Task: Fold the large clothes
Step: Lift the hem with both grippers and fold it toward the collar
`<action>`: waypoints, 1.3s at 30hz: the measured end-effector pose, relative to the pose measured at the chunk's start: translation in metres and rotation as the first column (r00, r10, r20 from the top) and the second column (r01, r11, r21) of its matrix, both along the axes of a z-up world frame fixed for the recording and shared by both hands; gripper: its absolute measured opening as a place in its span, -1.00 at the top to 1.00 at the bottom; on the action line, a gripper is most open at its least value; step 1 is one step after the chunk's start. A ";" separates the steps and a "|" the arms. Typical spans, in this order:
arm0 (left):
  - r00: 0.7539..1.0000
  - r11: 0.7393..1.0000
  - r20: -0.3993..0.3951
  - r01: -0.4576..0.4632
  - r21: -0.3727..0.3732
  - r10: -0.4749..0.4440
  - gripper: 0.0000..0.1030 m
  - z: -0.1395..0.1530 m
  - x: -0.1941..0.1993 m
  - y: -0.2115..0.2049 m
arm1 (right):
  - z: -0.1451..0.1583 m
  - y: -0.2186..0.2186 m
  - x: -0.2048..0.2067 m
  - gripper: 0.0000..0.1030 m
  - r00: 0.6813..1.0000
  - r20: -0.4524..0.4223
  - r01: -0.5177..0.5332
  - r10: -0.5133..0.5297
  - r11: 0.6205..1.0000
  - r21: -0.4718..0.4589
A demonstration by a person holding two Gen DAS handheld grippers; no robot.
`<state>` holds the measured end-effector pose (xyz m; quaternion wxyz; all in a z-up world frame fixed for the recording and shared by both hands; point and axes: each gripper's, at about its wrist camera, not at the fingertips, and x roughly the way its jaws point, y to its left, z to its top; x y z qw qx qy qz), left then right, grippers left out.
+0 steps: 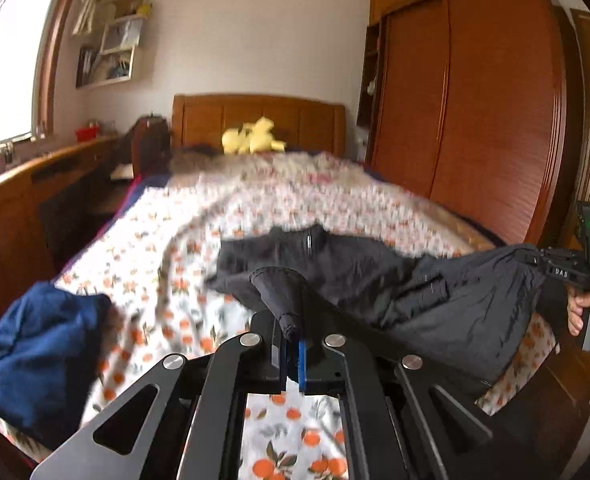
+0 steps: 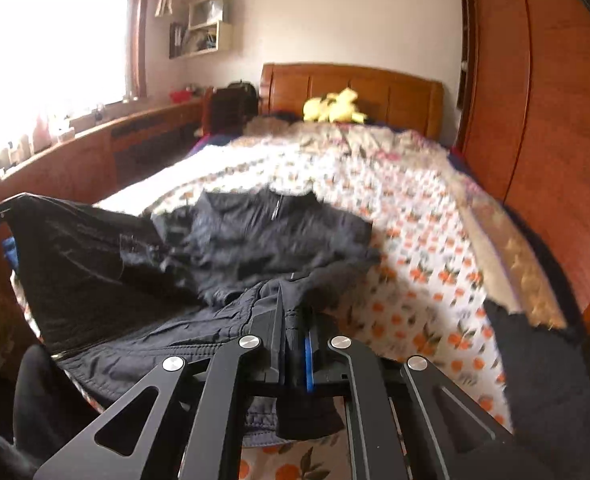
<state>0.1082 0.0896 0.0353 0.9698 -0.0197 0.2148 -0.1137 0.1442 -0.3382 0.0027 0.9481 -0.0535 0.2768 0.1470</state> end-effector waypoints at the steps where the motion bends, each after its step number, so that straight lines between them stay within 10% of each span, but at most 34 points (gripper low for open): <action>1: 1.000 1.000 0.027 -0.002 -0.003 0.002 0.95 0.012 -0.004 -0.001 | 0.009 -0.001 -0.003 0.91 1.000 0.018 0.001 -0.001 1.000 0.002; 21: 0.955 0.999 0.294 -0.039 -0.034 0.048 0.94 0.166 -0.074 -0.003 | 0.163 -0.016 -0.103 0.92 0.942 0.334 -0.038 0.041 0.999 -0.016; 39: 0.992 0.992 -0.019 -0.120 0.035 0.121 0.93 0.004 0.118 0.018 | 0.000 -0.008 0.063 0.88 0.999 0.045 -0.010 0.014 0.997 -0.083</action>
